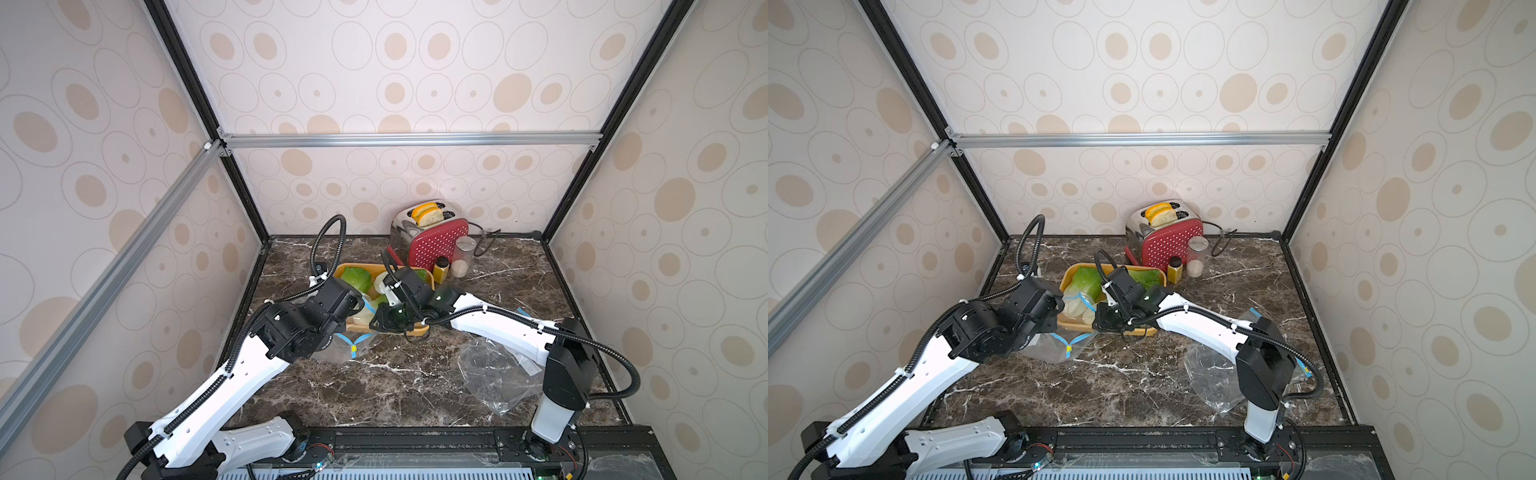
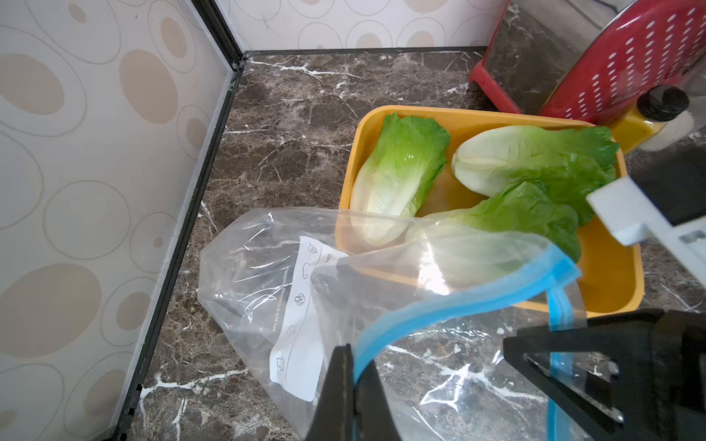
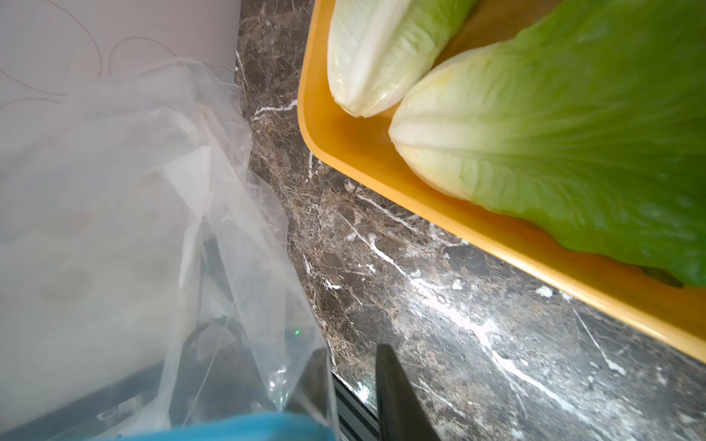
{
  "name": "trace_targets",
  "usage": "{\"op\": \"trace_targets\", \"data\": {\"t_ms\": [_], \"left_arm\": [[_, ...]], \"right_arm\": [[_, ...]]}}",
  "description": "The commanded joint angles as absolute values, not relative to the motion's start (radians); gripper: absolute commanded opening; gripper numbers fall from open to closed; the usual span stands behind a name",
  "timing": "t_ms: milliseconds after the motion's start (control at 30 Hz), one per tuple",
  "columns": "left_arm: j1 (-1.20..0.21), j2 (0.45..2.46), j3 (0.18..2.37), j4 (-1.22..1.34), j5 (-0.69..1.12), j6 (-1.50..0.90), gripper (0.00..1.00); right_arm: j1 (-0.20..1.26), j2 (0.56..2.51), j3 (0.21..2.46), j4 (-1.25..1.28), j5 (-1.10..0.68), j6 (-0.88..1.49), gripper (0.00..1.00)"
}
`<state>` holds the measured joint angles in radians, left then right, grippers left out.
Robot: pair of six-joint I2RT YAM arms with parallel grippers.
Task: Put the chinese cabbages into a zipper bag and zip it
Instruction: Open the zipper of the food storage bag at the center of the board, then pick up the Chinese cabbage from the basket.
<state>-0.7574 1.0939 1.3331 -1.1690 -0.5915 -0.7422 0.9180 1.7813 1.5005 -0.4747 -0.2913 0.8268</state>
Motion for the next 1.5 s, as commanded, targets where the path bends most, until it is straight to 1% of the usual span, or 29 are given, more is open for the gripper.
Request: {"op": "trace_targets", "data": {"t_ms": [0,100,233,300,400,533,700,800,900,1000,1133,1300,1467], "left_arm": [[-0.741,1.094,1.357,-1.215,-0.654,-0.739,0.0],[-0.73,1.095,1.346,-1.197,-0.642,-0.72,0.0],[-0.71,1.097,1.337,-1.215,-0.64,-0.714,0.0],[-0.702,1.089,1.322,-1.202,-0.625,-0.703,0.0],[-0.695,1.091,1.31,-1.201,-0.618,-0.698,0.0],[-0.665,1.108,1.298,-1.216,-0.604,-0.691,0.0],[-0.599,1.114,1.266,-1.21,-0.569,-0.674,0.0],[-0.568,1.12,1.257,-1.191,-0.55,-0.655,0.0],[-0.56,1.129,1.25,-1.157,-0.537,-0.624,0.0],[-0.56,1.124,1.235,-1.082,-0.474,-0.584,0.0],[-0.56,1.126,1.222,-1.01,-0.401,-0.564,0.0],[-0.56,1.147,1.193,-0.948,-0.325,-0.564,0.0],[-0.559,1.164,1.147,-0.857,-0.234,-0.583,0.0]], "right_arm": [[0.933,1.796,1.552,-0.486,-0.279,0.815,0.27],[0.933,1.789,1.566,-0.467,-0.302,0.802,0.31],[0.934,1.755,1.568,-0.443,-0.313,0.785,0.4],[0.933,1.733,1.565,-0.421,-0.332,0.777,0.47],[0.932,1.707,1.582,-0.409,-0.361,0.757,0.55],[0.92,1.655,1.583,-0.42,-0.377,0.738,0.61],[0.849,1.595,1.553,-0.489,-0.386,0.712,0.69],[0.79,1.553,1.476,-0.478,-0.401,0.713,0.73],[0.723,1.538,1.415,-0.489,-0.418,0.662,0.8],[0.652,1.567,1.384,-0.525,-0.418,0.581,0.85],[0.567,1.626,1.331,-0.447,-0.501,0.559,0.9],[0.55,1.743,1.379,-0.423,-0.573,0.504,0.94],[0.547,1.856,1.438,-0.426,-0.578,0.487,0.95]]}}
